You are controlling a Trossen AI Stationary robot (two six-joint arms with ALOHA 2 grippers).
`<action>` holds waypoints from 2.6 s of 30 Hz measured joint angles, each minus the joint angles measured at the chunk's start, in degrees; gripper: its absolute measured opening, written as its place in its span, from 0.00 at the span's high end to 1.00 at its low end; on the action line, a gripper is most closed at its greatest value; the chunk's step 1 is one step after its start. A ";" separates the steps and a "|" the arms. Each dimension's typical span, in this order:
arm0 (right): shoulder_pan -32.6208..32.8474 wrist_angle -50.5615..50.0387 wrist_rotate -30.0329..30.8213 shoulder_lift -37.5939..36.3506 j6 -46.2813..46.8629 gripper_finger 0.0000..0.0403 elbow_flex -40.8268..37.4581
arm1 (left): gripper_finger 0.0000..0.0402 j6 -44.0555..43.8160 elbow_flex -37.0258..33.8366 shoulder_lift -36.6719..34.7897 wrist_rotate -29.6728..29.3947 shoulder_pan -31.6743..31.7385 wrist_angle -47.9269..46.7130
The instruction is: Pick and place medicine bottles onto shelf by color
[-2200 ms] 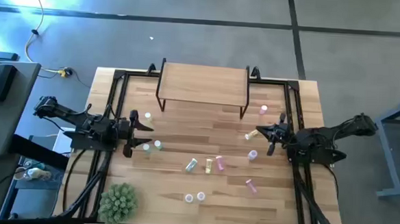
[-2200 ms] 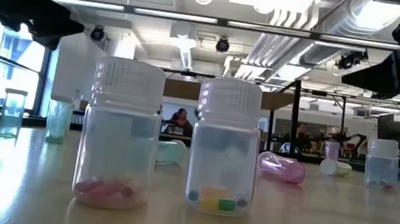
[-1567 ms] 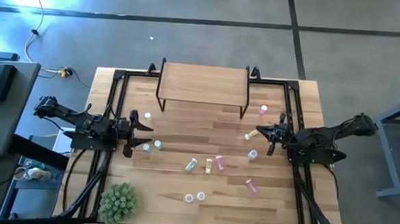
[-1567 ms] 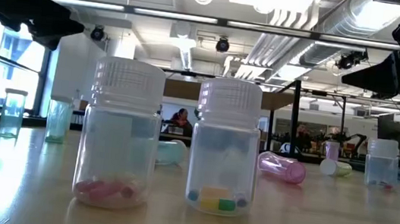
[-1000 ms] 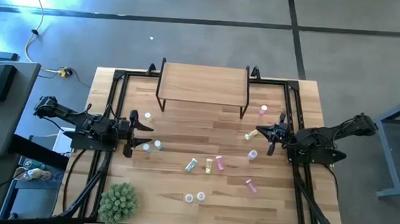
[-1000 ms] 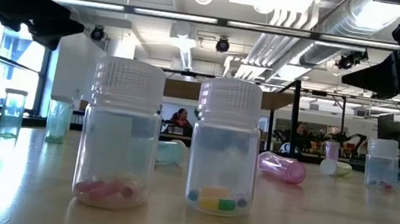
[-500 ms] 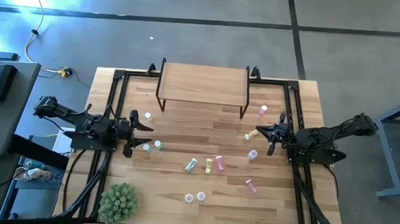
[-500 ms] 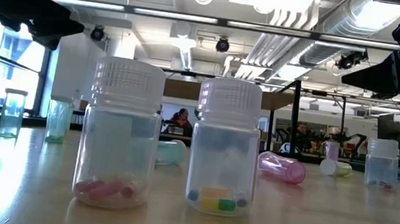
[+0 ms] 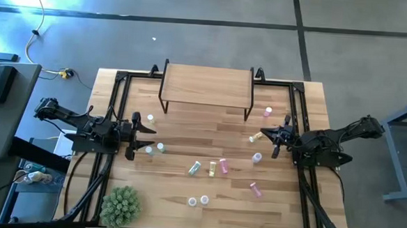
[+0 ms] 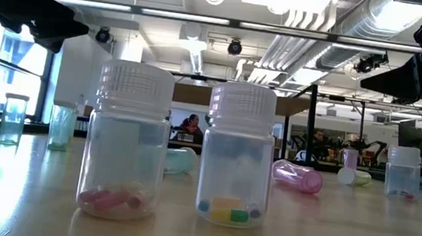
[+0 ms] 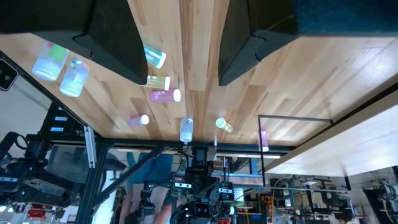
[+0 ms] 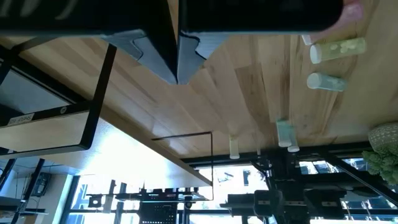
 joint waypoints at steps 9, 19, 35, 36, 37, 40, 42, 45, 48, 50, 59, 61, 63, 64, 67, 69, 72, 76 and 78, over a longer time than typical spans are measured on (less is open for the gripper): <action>0.01 -0.02 -0.01 -0.01 0.00 1.00 0.00 | 0.54 0.00 0.00 0.02 -0.02 0.00 0.13; 0.01 -0.02 -0.01 0.01 -0.01 1.00 0.00 | 0.54 -3.45 0.02 0.19 0.52 0.02 -0.72; -0.01 -0.04 -0.02 -0.01 0.02 1.00 0.00 | 0.54 -2.52 0.02 0.61 -2.71 0.02 -0.46; -0.01 -0.04 -0.02 0.01 0.00 1.00 0.00 | 0.53 -2.27 0.02 0.61 -3.18 0.02 -0.46; 0.01 -0.04 0.00 0.00 0.01 1.00 0.00 | 0.53 -2.05 0.02 0.60 -3.68 0.02 -0.46; 0.00 -0.04 -0.02 0.01 0.02 1.00 0.00 | 0.49 -2.04 0.02 0.59 -5.63 0.02 -0.31; 0.01 -0.04 -0.02 0.01 0.00 1.00 0.00 | 0.45 -1.95 0.02 0.59 -7.31 0.02 -0.21; 0.00 -0.04 -0.01 0.00 0.00 1.00 0.00 | 0.39 -2.07 0.02 0.61 -10.70 0.02 -0.04; 0.01 -0.04 0.00 0.01 0.02 1.00 0.00 | 0.35 -1.63 0.02 0.59 -12.48 0.02 -0.04; 0.01 -0.04 -0.02 0.01 0.02 1.00 0.00 | 0.34 -0.75 0.02 0.61 -13.17 0.01 -0.03; -0.01 -0.04 0.00 -0.01 0.00 1.00 0.00 | 0.33 -2.49 0.02 0.61 -13.81 0.02 0.00; 0.00 -0.05 -0.01 -0.01 0.02 1.00 0.00 | 0.33 -2.55 0.02 0.61 -13.81 0.02 0.00; 0.01 -0.06 0.00 -0.01 0.00 1.00 0.00 | 0.33 -2.56 0.02 0.60 -13.81 0.02 0.03; 0.01 -0.05 -0.01 0.00 0.01 1.00 0.00 | 0.33 -2.72 0.02 0.61 -13.81 0.02 0.18; 0.00 -0.06 0.00 0.00 0.01 1.00 0.00 | 0.33 -2.97 0.05 0.61 -13.79 0.02 2.48; -0.01 -0.05 -0.02 -0.01 0.01 1.00 0.00 | 0.33 -2.97 0.84 0.61 -13.79 0.02 2.93; 0.00 -0.06 0.00 0.00 0.02 1.00 0.00 | 0.33 -2.97 3.08 0.76 -13.79 0.02 3.06; -0.01 -0.05 -0.02 0.01 0.00 1.00 0.00 | 0.33 -2.98 7.08 3.10 -13.79 0.02 2.93; 0.01 -0.06 -0.02 -0.01 0.02 1.00 0.00 | 0.33 -3.10 9.77 5.20 -13.79 0.02 0.85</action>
